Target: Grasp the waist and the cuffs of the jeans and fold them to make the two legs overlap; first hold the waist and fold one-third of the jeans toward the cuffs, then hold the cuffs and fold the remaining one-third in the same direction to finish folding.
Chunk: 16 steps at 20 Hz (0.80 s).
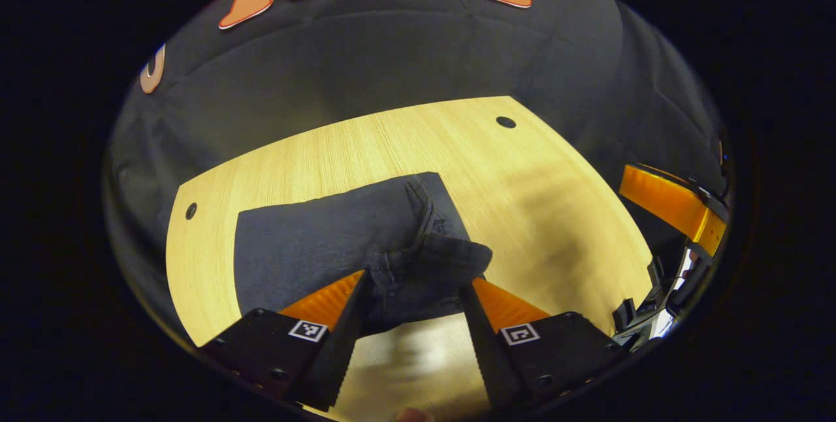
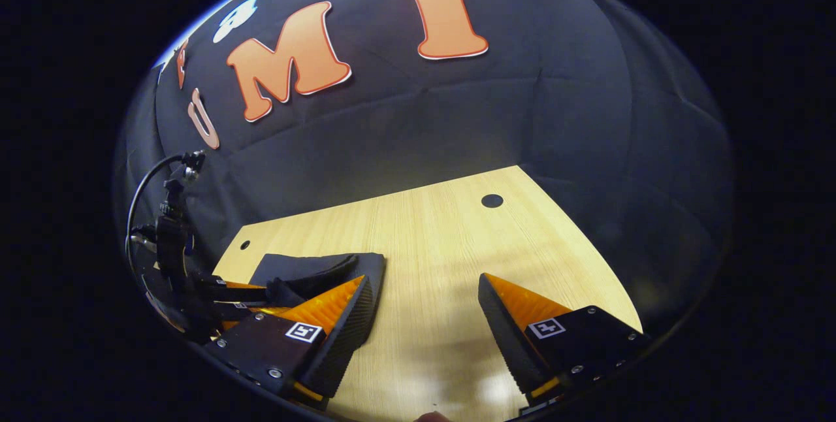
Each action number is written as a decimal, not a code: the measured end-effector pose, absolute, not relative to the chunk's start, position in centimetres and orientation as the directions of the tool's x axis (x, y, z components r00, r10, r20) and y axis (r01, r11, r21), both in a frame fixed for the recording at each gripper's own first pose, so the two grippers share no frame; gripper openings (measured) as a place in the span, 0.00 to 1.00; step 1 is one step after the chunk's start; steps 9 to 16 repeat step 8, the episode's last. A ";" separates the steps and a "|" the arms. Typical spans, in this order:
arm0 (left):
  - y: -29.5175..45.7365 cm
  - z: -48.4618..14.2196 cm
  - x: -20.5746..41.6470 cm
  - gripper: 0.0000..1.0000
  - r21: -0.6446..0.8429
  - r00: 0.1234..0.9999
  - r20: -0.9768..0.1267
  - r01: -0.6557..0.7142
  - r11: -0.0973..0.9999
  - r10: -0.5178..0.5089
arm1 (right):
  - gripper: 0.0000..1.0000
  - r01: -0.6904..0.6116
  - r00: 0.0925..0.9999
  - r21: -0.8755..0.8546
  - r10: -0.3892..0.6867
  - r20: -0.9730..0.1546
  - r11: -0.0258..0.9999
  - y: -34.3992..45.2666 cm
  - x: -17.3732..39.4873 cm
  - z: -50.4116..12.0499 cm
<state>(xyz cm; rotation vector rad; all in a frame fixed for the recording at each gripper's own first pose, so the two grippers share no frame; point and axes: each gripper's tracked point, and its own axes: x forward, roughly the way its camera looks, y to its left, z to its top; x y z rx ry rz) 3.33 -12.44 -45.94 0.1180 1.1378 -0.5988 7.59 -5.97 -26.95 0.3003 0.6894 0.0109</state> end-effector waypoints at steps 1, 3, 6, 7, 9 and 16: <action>-12.7 -45.4 3.0 0.85 -0.238 0.276 -0.867 0.504 0.831 -0.416 | 0.99 0.081 0.772 0.274 0.113 -0.625 0.958 -5.6 7.7 -26.8; -14.5 -42.9 1.4 0.98 -0.363 0.251 -0.803 0.514 0.777 -0.541 | 0.99 0.058 0.775 0.268 0.126 -0.620 0.962 -4.3 8.0 -26.2; -13.4 -40.4 3.4 0.99 -0.312 0.337 -0.771 0.540 0.782 -0.541 | 0.99 0.040 0.791 0.256 0.126 -0.599 0.966 -2.8 8.1 -24.3; -12.6 -39.4 4.2 0.99 -0.297 0.375 -0.754 0.539 0.788 -0.540 | 0.99 0.037 0.802 0.251 0.121 -0.585 0.967 -2.4 8.1 -23.4; -11.8 -38.4 5.1 0.99 -0.286 0.418 -0.729 0.533 0.796 -0.542 | 0.99 0.034 0.814 0.239 0.112 -0.570 0.970 -2.0 8.1 -22.5; -11.8 -38.4 5.1 0.99 -0.286 0.418 -0.729 0.533 0.796 -0.542 | 0.99 0.034 0.814 0.239 0.112 -0.570 0.970 -2.0 8.1 -22.5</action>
